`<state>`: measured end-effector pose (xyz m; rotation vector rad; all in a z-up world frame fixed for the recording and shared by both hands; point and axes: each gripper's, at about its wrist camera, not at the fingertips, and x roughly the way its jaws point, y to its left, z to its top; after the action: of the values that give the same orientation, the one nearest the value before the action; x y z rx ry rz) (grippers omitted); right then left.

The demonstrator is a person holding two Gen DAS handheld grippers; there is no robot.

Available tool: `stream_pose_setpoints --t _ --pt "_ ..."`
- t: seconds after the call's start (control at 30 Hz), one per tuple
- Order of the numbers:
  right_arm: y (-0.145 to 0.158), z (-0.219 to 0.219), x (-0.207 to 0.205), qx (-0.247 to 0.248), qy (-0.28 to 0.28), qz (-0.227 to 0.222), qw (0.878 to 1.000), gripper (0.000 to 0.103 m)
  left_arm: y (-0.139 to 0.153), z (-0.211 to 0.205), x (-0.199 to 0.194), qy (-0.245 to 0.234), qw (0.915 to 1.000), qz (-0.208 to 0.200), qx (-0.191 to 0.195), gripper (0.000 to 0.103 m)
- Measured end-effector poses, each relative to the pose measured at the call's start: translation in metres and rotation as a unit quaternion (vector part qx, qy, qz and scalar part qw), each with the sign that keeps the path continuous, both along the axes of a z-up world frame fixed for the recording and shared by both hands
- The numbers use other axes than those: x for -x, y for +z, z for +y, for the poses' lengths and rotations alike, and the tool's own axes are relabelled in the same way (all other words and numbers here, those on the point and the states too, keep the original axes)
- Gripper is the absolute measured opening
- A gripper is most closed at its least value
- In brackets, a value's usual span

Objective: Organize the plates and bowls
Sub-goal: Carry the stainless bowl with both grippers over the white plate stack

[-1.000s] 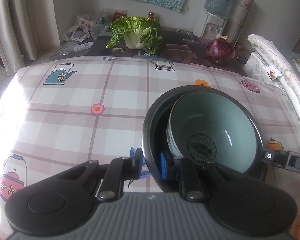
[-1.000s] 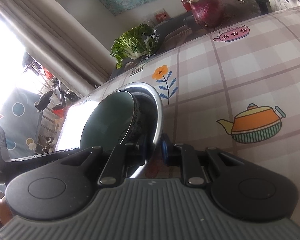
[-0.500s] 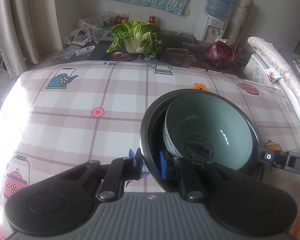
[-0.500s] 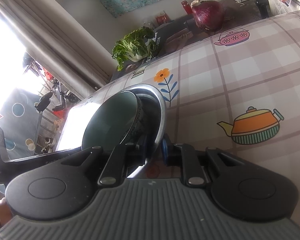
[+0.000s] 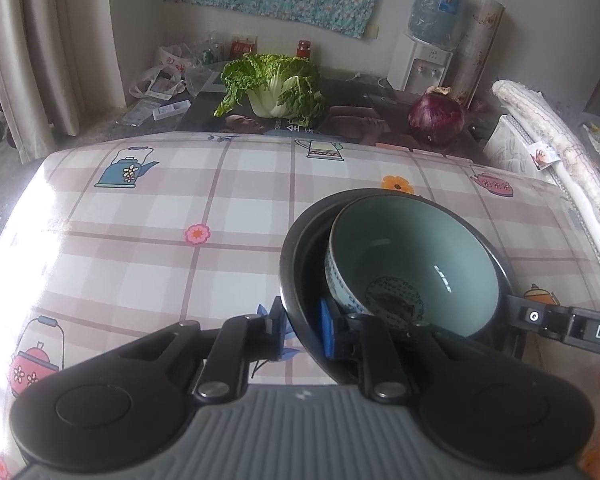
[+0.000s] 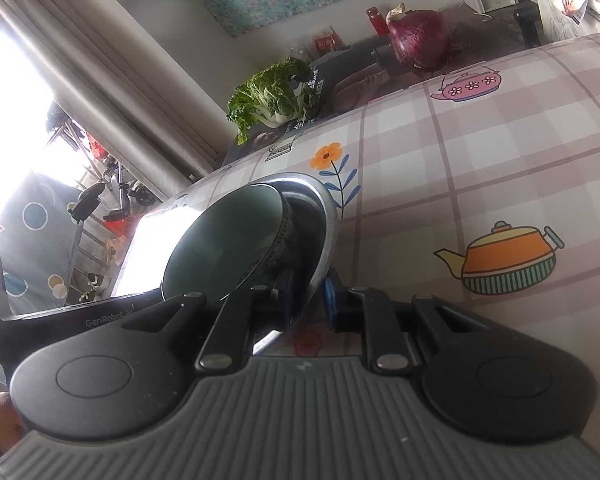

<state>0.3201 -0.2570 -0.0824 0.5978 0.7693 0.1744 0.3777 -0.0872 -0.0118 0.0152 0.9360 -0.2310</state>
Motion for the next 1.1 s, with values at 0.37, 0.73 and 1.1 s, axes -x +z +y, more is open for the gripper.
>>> stream_pose_setpoints --t 0.37,0.73,1.1 --pt "0.003 0.0 0.001 0.005 0.001 -0.006 1.0 0.016 0.004 0.0 0.002 0.001 1.0 -0.005 0.001 0.018" --pt "0.005 0.0 0.005 0.011 0.002 -0.016 1.0 0.016 0.009 0.001 0.005 0.001 0.9999 -0.012 0.007 0.018" --pt "0.018 0.001 0.011 0.018 0.005 -0.033 0.999 0.016 0.021 0.003 0.012 0.001 0.9996 -0.026 0.013 0.019"
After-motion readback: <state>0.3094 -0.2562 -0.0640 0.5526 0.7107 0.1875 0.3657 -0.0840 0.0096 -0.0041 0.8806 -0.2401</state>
